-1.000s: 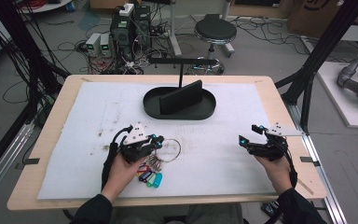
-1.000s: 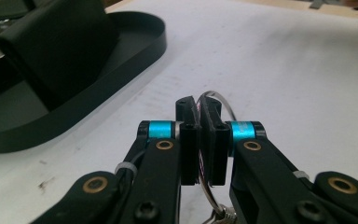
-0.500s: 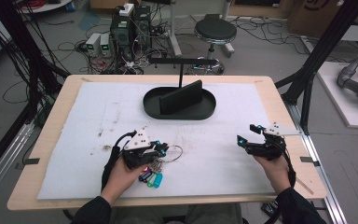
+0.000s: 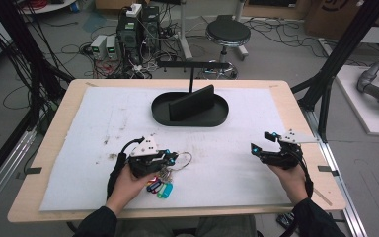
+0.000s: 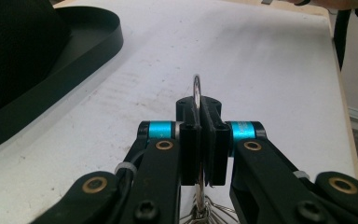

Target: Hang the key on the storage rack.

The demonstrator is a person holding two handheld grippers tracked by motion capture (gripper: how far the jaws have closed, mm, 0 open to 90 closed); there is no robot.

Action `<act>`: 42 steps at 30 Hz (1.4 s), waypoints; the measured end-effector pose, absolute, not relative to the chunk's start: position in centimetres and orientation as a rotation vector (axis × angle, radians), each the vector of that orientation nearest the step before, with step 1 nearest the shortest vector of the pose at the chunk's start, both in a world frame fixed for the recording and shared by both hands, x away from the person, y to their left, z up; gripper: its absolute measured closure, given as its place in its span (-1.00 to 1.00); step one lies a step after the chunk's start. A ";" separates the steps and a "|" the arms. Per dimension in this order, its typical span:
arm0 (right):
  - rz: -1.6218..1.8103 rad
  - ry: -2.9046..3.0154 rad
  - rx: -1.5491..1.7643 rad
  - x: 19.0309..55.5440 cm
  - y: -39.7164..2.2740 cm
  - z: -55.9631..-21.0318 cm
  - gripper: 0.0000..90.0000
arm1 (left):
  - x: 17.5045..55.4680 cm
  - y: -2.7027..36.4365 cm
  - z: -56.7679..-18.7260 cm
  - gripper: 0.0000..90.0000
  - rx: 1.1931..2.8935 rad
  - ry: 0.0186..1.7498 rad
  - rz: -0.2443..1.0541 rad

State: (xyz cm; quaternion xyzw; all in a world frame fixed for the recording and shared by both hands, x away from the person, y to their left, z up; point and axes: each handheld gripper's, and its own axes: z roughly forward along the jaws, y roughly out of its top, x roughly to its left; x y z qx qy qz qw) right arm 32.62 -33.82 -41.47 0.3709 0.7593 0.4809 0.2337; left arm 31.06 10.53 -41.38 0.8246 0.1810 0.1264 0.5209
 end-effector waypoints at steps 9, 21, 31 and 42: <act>1.316 2.092 1.021 32.6 -33.8 -41.5 -0.43 | 30.9 11.3 -39.9 0.91 1.908 0.431 0.338; 1.308 2.092 1.025 32.7 -33.9 -41.6 -0.43 | 31.0 13.3 -37.7 0.92 1.816 0.458 0.398; 1.297 2.098 1.031 32.7 -33.8 -41.6 -0.43 | 31.3 14.5 -36.0 0.92 1.784 0.464 0.458; 1.291 2.102 1.027 32.8 -33.8 -41.7 -0.43 | 33.2 15.4 -33.9 0.92 1.771 0.500 0.530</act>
